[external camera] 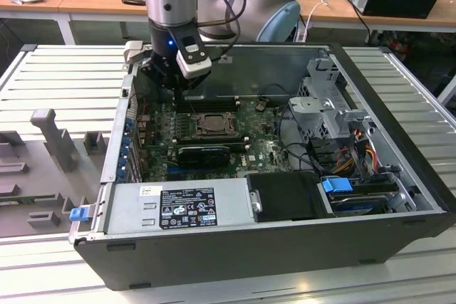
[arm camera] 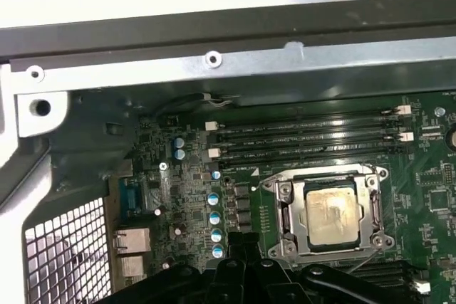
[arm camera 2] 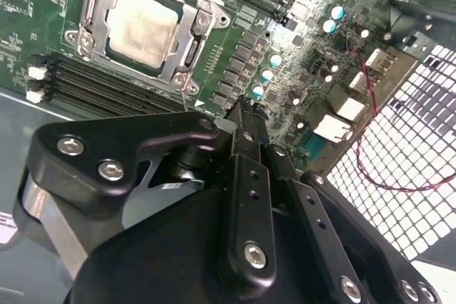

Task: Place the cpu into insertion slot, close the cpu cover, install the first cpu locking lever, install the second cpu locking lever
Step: 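Install the first cpu locking lever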

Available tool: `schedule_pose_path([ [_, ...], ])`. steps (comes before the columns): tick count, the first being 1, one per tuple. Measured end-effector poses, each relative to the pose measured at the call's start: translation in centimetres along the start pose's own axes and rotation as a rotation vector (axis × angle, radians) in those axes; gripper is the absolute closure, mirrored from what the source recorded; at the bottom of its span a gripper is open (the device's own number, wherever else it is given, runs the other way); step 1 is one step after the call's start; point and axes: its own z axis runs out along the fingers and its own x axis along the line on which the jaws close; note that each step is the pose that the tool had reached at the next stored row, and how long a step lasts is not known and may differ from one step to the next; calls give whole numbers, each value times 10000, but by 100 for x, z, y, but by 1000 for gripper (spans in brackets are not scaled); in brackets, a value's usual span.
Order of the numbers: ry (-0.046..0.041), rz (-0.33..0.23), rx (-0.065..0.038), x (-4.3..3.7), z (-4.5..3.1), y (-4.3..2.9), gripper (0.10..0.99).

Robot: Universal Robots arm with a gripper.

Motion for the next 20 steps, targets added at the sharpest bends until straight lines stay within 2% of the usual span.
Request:
schedule_pose_path([
  [4, 4, -105, -18, 10, 28, 53, 980],
  [11, 7, -221, -21, 27, 54, 226, 980],
  [14, 9, -269, -22, 16, 60, 252, 980],
  [17, 10, -268, -21, -92, 65, 261, 980],
  [19, 9, -270, -20, -245, 76, 275, 980],
  [20, 10, -269, -21, -283, 80, 278, 980],
])
